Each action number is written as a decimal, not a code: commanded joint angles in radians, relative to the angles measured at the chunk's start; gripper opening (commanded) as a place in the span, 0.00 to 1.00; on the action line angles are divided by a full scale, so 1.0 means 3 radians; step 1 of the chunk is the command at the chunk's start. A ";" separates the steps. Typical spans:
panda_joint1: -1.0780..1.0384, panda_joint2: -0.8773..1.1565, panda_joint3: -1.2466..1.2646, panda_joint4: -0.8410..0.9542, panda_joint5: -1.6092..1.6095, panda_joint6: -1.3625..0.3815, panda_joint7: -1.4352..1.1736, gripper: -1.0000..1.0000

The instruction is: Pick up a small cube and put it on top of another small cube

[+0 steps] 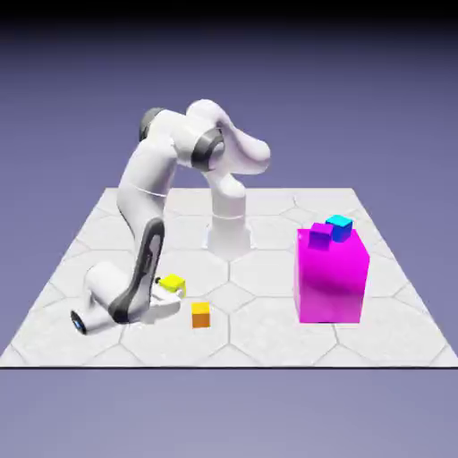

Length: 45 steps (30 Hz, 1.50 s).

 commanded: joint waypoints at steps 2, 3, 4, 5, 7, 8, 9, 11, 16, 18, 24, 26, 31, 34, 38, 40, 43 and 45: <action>-0.0023 0.0017 -0.0006 0.0121 -0.0014 -0.0099 0.0010 0.00; -0.0047 0.0035 -0.0013 0.0241 -0.0027 -0.0198 0.0020 0.00; -0.0070 0.0052 -0.0019 0.0362 -0.0041 -0.0297 0.0031 0.00; -0.0094 0.0069 -0.0025 0.0483 -0.0054 -0.0397 0.0041 0.00; 0.0048 -0.0054 -0.0106 0.0557 -0.0078 -0.0455 0.0139 0.00; 0.0169 -0.0158 -0.0165 0.0550 -0.0088 -0.0447 0.0209 0.00; 0.0290 -0.0262 -0.0224 0.0543 -0.0099 -0.0439 0.0279 0.00; 0.0532 -0.0469 -0.0342 0.0529 -0.0121 -0.0423 0.0418 0.00; 0.1136 -0.0988 -0.0637 0.0495 -0.0175 -0.0383 0.0767 0.00; 0.1377 -0.1195 -0.0755 0.0481 -0.0196 -0.0367 0.0907 0.00; 0.2102 -0.1818 -0.1108 0.0439 -0.0261 -0.0320 0.1326 0.00; 0.2344 -0.2025 -0.1226 0.0426 -0.0283 -0.0304 0.1465 0.00; 0.2948 -0.2544 -0.1520 0.0391 -0.0337 -0.0264 0.1814 0.00; 0.3310 -0.2855 -0.1697 0.0370 -0.0369 -0.0240 0.2023 0.00; 0.3793 -0.3270 -0.1933 0.0343 -0.0412 -0.0209 0.2302 0.00; 0.4035 -0.3477 -0.2051 0.0329 -0.0434 -0.0193 0.2442 0.00; 0.4397 -0.3788 -0.2227 0.0308 -0.0466 -0.0169 0.2651 0.00; 0.4639 -0.3995 -0.2345 0.0294 -0.0488 -0.0153 0.2791 0.00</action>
